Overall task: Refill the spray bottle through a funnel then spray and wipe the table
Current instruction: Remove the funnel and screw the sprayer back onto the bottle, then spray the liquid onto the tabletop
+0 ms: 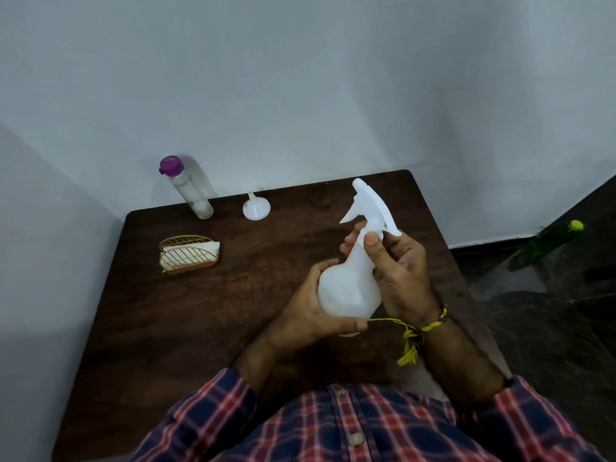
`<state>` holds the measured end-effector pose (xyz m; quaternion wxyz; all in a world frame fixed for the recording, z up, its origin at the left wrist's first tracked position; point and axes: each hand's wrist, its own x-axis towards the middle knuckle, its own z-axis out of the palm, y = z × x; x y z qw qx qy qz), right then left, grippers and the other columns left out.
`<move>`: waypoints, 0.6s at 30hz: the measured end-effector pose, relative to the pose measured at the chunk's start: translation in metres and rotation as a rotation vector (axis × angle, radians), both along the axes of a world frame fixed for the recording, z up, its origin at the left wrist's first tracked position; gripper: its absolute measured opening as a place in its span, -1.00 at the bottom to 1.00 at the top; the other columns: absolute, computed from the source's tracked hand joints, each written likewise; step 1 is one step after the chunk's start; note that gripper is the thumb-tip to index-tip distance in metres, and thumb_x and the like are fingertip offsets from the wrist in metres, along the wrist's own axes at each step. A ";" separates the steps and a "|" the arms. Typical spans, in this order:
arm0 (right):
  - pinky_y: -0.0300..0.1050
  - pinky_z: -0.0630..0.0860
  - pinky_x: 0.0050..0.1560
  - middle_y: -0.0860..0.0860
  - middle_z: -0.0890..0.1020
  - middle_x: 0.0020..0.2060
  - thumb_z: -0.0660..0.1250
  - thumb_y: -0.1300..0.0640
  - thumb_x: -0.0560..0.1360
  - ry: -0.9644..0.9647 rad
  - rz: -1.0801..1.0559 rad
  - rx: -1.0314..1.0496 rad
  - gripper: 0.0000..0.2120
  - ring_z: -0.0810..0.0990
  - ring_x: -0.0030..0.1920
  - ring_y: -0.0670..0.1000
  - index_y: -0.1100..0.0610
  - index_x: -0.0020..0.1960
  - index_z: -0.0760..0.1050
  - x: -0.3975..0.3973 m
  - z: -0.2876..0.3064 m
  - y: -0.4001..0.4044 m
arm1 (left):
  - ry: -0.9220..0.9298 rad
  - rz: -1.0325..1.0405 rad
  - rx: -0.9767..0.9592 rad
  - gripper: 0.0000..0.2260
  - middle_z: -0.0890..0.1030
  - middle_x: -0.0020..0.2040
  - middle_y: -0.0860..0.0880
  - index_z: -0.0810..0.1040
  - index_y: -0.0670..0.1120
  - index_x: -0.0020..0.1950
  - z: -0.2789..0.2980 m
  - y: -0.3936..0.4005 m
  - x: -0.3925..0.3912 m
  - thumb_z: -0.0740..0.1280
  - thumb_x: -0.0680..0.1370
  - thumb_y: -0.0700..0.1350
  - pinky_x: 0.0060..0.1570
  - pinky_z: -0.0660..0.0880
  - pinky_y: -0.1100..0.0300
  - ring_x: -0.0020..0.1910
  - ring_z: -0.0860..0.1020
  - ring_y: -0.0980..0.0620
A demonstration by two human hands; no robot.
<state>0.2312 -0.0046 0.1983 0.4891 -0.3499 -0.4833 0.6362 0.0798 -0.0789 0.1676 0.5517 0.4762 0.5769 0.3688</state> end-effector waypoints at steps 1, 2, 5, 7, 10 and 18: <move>0.07 0.65 -0.01 0.16 0.70 -0.08 0.35 0.07 0.51 0.001 -0.018 -0.018 -0.72 0.70 -0.05 0.18 0.25 0.11 0.59 -0.001 -0.002 0.000 | 0.015 0.016 0.028 -0.17 0.53 0.24 0.10 0.35 0.08 0.39 -0.002 -0.002 0.003 0.68 0.22 -0.07 0.03 0.59 0.22 0.18 0.56 0.14; 0.04 0.65 -0.03 0.15 0.71 -0.10 0.35 0.07 0.51 -0.022 -0.049 -0.028 -0.73 0.71 -0.07 0.16 0.23 0.09 0.60 -0.004 -0.002 -0.001 | 0.052 0.058 0.057 -0.21 0.56 0.22 0.11 0.39 0.08 0.36 -0.004 -0.005 0.009 0.68 0.22 -0.06 0.03 0.59 0.23 0.17 0.57 0.16; -0.01 0.65 -0.14 0.13 0.72 -0.21 0.40 0.09 0.53 -0.139 -0.180 0.006 -0.82 0.72 -0.19 0.12 0.22 -0.10 0.63 -0.009 -0.003 -0.005 | 0.251 0.172 0.134 -0.21 0.55 0.17 0.19 0.38 0.15 0.33 -0.006 -0.011 0.022 0.68 0.19 0.05 0.03 0.57 0.26 0.11 0.53 0.26; -0.11 0.65 -0.20 0.16 0.71 -0.24 0.46 0.07 0.50 -0.219 -0.208 0.015 -0.76 0.72 -0.24 0.09 0.27 -0.07 0.62 -0.008 -0.006 -0.007 | 0.294 0.129 0.139 -0.20 0.54 0.17 0.20 0.35 0.15 0.34 -0.009 -0.013 0.021 0.66 0.20 0.06 0.03 0.54 0.30 0.11 0.52 0.29; -0.04 0.68 -0.14 0.15 0.66 0.08 0.53 -0.12 0.40 -0.193 0.022 -0.087 -0.38 0.72 -0.03 0.11 0.17 0.33 0.47 -0.006 -0.013 -0.010 | 0.215 0.052 0.077 -0.18 0.54 0.22 0.18 0.34 0.13 0.38 -0.020 -0.027 0.020 0.66 0.22 0.10 0.15 0.49 0.33 0.16 0.51 0.30; -0.10 0.59 -0.07 0.03 0.70 -0.04 0.42 0.10 0.53 -0.586 0.217 0.182 -0.81 0.67 -0.15 0.01 0.02 0.15 0.60 -0.023 -0.053 -0.036 | 0.112 -0.026 -0.221 -0.28 0.54 0.33 0.13 0.41 0.10 0.43 -0.073 -0.065 -0.019 0.59 0.32 0.14 0.33 0.47 0.05 0.30 0.51 0.16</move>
